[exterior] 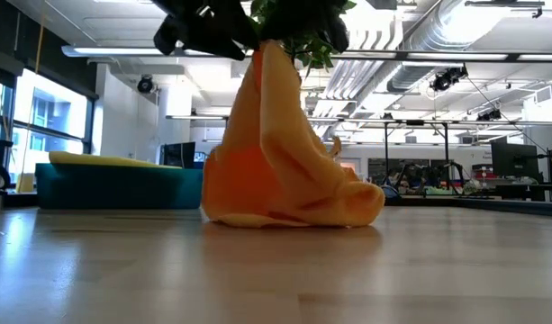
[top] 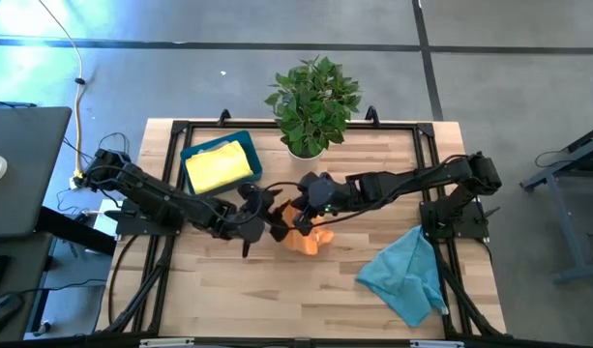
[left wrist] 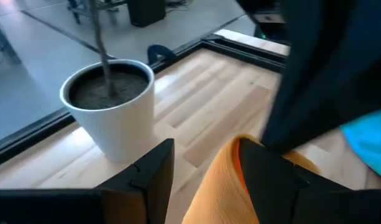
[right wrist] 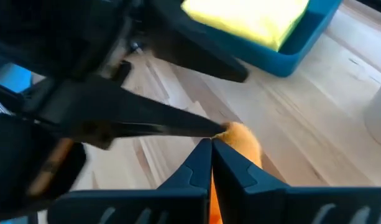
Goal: Fold microfiber towels
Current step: Fold the orange towel
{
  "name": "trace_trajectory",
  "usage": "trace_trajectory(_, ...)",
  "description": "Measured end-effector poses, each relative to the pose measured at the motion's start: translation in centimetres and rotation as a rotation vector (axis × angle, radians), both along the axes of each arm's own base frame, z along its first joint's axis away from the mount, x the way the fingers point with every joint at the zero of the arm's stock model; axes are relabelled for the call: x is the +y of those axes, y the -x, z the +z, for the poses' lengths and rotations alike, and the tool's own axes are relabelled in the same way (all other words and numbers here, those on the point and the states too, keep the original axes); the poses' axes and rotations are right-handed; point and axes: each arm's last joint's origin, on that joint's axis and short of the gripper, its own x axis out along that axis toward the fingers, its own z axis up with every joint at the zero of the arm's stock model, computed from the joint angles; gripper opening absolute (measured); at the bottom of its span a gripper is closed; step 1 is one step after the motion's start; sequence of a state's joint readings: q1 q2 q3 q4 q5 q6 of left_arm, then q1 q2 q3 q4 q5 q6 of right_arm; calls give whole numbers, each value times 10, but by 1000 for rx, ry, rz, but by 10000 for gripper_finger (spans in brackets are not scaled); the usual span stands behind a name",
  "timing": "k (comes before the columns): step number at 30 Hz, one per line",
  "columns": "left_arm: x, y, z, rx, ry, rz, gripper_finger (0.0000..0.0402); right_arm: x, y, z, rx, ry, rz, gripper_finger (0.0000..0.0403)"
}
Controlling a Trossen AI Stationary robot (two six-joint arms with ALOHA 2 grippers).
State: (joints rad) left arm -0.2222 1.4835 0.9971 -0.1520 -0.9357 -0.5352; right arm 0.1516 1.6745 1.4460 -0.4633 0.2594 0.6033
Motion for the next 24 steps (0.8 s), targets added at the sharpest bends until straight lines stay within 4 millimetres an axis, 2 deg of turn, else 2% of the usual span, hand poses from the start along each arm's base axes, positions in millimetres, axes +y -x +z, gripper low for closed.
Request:
trace_trajectory(6,6,-1,-1,4,12,11,169,0,-3,4,-51,-7,-27,0)
trace_trajectory(10,6,3,-5,67,3,9,169,0,-3,4,-56,-6,-30,0)
trace_trajectory(24,11,30,-27,311,60,110,169,1,-3,4,-49,11,-1,0)
